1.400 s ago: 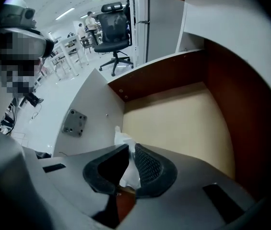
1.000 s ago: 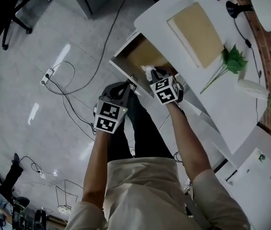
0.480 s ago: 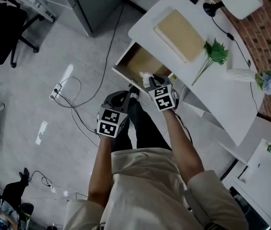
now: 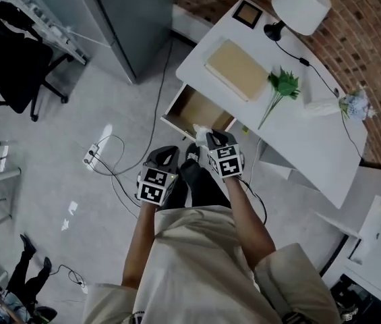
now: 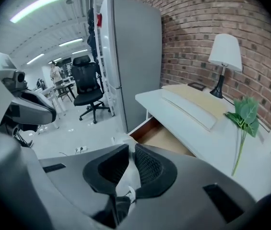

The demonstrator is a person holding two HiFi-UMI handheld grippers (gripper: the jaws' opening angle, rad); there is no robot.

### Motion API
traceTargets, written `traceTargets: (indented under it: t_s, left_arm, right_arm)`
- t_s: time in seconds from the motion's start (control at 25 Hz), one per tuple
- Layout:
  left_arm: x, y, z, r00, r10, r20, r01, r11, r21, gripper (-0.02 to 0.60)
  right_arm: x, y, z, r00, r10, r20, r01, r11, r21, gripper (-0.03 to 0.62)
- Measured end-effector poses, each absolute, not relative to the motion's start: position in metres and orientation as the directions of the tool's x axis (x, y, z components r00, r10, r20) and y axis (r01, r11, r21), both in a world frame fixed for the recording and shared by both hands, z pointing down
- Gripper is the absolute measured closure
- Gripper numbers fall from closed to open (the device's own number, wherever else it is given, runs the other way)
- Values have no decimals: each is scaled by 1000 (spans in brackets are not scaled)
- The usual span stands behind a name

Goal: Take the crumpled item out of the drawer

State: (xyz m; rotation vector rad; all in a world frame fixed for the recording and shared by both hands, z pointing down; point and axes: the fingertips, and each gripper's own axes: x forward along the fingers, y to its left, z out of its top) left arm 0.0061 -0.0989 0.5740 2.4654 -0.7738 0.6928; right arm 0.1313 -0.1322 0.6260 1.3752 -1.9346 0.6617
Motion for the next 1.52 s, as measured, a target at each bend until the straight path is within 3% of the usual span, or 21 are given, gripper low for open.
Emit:
traceTargets:
  t_s: [0.68,1.52]
  left_arm:
    - [9,-60,532,753,-284,594,-517,-814,265,565]
    - [-5,-91,526,768,-308,561,-520,-811,267,566]
  right_arm:
    - [119,-92,574,-231,-718,657,-971,126,-204,531]
    - [100,-103,555,-249,-717,651,-966,231,-114,531]
